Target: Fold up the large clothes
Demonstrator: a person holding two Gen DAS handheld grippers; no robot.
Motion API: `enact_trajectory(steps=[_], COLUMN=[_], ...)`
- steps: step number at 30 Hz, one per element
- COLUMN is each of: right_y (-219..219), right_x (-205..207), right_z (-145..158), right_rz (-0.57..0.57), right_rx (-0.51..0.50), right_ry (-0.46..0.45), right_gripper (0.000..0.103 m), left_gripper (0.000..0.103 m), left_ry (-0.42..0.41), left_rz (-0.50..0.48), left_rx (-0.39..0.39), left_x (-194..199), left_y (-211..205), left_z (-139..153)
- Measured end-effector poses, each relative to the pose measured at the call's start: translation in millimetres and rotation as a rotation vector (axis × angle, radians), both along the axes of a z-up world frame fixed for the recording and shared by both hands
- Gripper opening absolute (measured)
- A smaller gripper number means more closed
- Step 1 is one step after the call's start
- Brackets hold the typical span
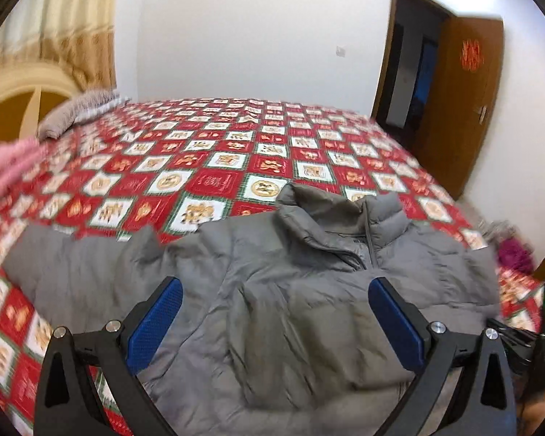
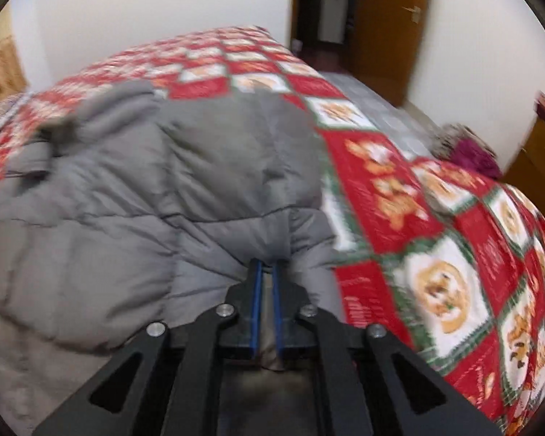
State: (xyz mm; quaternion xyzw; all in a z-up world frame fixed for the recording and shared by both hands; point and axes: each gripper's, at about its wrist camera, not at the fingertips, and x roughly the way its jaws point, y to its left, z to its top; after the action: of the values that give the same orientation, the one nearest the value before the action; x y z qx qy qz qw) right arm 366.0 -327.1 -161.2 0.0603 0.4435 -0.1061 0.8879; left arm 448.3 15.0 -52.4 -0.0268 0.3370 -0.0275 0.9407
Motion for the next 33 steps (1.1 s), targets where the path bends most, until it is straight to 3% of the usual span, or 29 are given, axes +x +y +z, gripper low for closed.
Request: enact_trajectory(steps=[3,5,7,9,11,14,17,20,21,23,25,26,31,33], right_y=[-21,-23,-28,-43,-46,-41,-44,-54,-61,-79,-108,-117,-110,-106], right_x=[-5,-2,-3,-17,-14,25,79,111,116,104,104,106,110,100], right_z=[4,3,12,40,68,81,61,18,-4,-23,-38,-42,-30,-8], right_rz=[-0.031,-0.028,-0.035,-0.091,-0.080,-0.017,0.015,-0.017,-0.017,-0.004,-0.030,-0.035,-0.036,-0.063], right_rx=[-0.001,-0.005,0.045,0.150,0.148,0.170,0.268,0.336,0.375,0.501,0.711,0.765,0.665,0.555], right_ry=[-0.006,0.001,-0.010,-0.161,-0.267,-0.259,-0.166,-0.086,-0.070,-0.176,-0.215,-0.225,-0.190,-0.195], right_gripper=[0.002,0.002,0.002,0.006,0.015,0.015,0.013,0.007,0.000,0.000,0.000,0.000,0.000,0.000], left_gripper=[0.102,0.102,0.102,0.102,0.102,0.102,0.102,0.102,0.102,0.102,0.102,0.102,0.102,0.102], left_ry=[0.056,0.142,0.237,0.234,0.226,0.175,0.161,0.211,0.203,0.191,0.195,0.197,0.196,0.196], left_rz=[-0.017,0.016,0.031,0.039,0.058,0.079,0.123,0.130,0.124,0.127,0.121,0.119,0.119,0.119], left_rx=[0.070,0.227,0.292,0.211,0.175,0.180,0.219,0.245,0.236,0.179,0.140,0.122,0.114,0.103], left_x=[19,36,48,44,43,43,57,68,68,67,67,67,67,67], left_y=[-29,-47,-45,-31,-20,-18,-20,-20,-19,-10,-7,-5,-8,-8], left_z=[-27,-64,-98,-101,-93,-77,-73,-102,-108,-109,-112,-112,-113,-114])
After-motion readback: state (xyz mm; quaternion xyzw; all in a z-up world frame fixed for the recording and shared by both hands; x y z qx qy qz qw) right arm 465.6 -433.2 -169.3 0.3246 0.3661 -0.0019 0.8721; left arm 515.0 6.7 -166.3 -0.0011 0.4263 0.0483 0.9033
